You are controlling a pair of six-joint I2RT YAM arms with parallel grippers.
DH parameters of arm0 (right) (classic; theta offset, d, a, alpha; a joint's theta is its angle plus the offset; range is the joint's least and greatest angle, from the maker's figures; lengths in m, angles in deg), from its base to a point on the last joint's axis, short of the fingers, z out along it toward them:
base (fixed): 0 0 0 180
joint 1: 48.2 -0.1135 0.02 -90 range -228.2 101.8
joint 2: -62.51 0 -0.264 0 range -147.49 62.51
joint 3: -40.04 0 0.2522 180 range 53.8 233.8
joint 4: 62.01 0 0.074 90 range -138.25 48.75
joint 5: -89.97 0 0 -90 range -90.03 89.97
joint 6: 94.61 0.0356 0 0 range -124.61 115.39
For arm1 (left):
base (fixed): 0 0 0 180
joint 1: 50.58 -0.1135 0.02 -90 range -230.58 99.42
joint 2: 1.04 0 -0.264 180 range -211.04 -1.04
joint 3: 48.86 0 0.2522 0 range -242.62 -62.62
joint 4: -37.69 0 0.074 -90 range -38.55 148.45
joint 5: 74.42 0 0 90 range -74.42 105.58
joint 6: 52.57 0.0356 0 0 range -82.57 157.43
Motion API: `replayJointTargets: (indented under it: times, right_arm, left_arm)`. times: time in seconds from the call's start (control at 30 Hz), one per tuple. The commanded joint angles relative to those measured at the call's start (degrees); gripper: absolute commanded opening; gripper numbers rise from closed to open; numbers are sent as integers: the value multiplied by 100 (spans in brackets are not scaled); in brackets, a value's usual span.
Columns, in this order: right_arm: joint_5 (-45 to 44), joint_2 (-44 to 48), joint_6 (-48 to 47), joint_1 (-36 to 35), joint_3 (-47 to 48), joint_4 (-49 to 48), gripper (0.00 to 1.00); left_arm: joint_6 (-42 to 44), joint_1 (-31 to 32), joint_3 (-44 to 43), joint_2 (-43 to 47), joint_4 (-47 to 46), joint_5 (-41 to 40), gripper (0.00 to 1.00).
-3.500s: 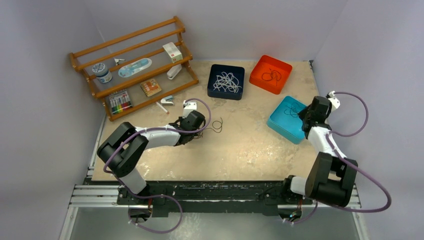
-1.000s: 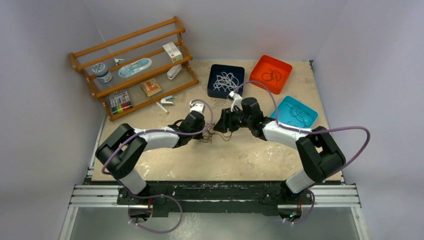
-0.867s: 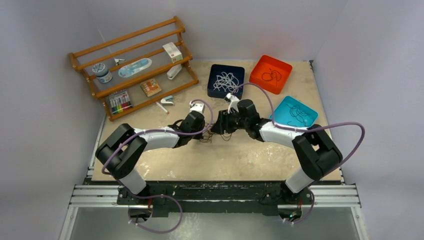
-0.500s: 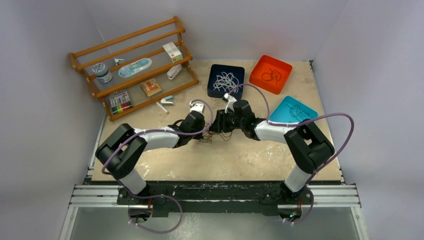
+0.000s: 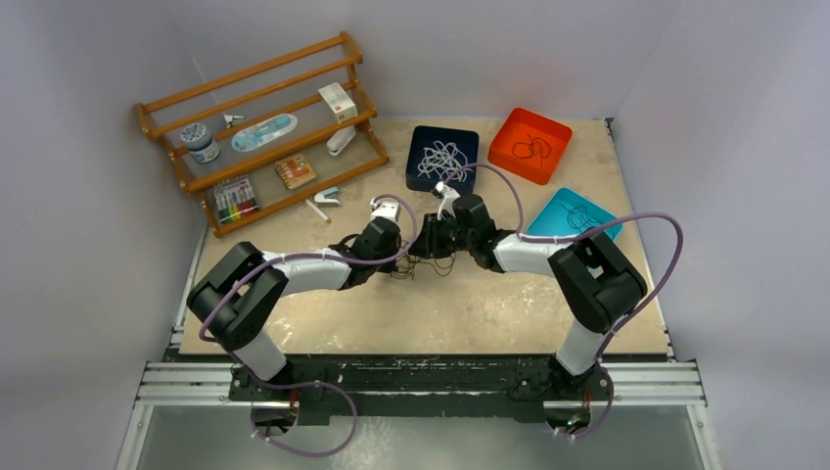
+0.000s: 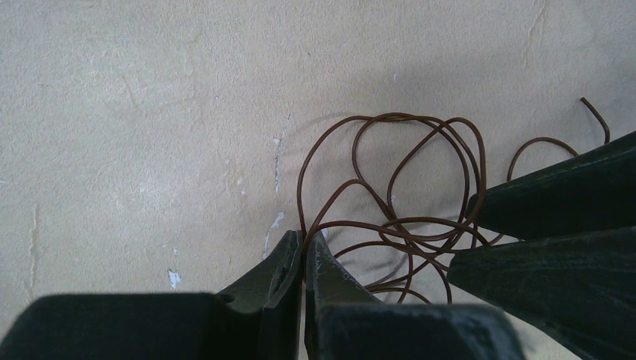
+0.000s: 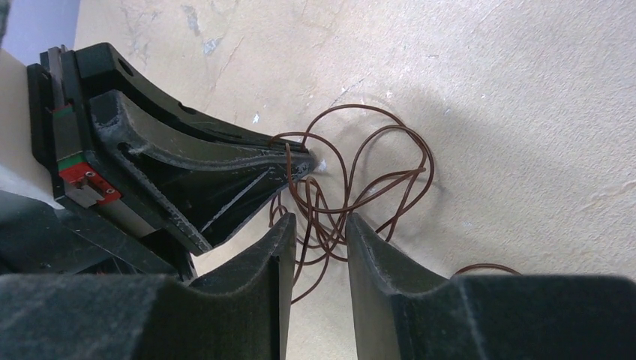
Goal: Untangle the cables
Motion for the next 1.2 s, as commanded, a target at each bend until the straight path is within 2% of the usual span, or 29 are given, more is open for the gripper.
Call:
replayJointTargets:
  times: [0.0,0.23,0.47,0.53,0.6,0.67,0.9,1.17]
  right_arm:
    - [262,-84,-53,-63,250,-174,35]
    - [346,-185,-55,-91,290,-148,31]
    - [-99,289,-130,-90,231,-39,5]
    - [-195,544,-158,-91,271,109,0]
    - [-189,730,-169,-92,361,208,0]
    - [-154,924,-153,-89,436,302,0]
    - [-371,1768,-115,-91,575,684,0]
    - [-1497,2623,-363,-82,956,1311,0]
  left_arm:
    - [-78,16,-72,23,-91,-121,0]
    - [-79,21,-94,14,-76,-132,0]
    - [-86,17,-105,-41,-3,-285,0]
    - [-96,18,-104,-81,14,-365,13]
    - [-83,19,-106,-168,25,-396,20]
    - [-85,16,-128,-280,25,-411,23]
    - [-175,15,-56,-451,-79,-463,23]
    - [-180,23,-7,-491,-98,-528,21]
